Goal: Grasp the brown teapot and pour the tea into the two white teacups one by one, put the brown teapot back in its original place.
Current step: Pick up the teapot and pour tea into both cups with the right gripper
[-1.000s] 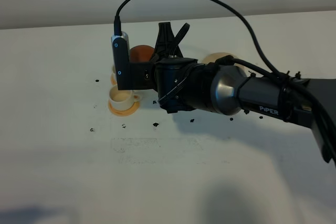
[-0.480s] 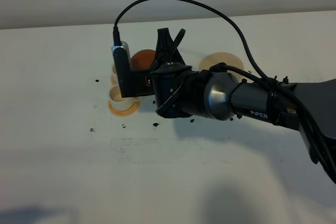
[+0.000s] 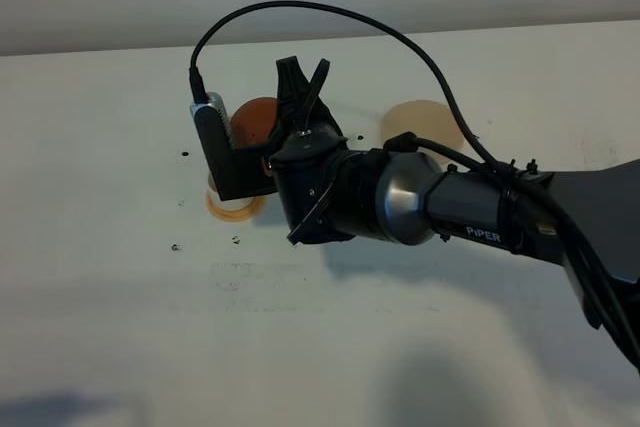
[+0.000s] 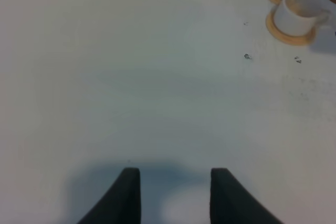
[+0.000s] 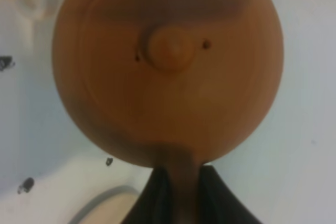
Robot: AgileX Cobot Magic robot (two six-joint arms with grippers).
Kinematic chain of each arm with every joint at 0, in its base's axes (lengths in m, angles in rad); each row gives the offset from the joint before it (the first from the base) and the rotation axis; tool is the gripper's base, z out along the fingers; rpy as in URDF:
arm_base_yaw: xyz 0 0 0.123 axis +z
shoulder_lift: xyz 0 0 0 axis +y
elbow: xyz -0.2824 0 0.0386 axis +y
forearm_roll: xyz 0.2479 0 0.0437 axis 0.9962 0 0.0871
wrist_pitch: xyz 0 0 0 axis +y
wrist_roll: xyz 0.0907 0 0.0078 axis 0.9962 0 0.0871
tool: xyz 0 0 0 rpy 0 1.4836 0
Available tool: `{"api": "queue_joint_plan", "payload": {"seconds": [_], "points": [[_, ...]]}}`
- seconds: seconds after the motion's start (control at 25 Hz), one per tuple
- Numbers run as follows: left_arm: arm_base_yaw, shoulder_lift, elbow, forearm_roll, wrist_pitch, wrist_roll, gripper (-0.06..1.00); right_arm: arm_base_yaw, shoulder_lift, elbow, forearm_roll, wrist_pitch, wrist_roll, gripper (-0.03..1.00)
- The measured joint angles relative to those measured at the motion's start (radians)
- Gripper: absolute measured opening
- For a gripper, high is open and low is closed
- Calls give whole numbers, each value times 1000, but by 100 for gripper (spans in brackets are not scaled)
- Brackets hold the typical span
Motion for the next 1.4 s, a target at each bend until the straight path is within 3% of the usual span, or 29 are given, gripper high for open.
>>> {"api": "queue_joint_plan", "payload": {"seconds": [1.4], "points": [[0,0,0,0,0,0,31,10,2,10,-133,44,-48,9]]}}
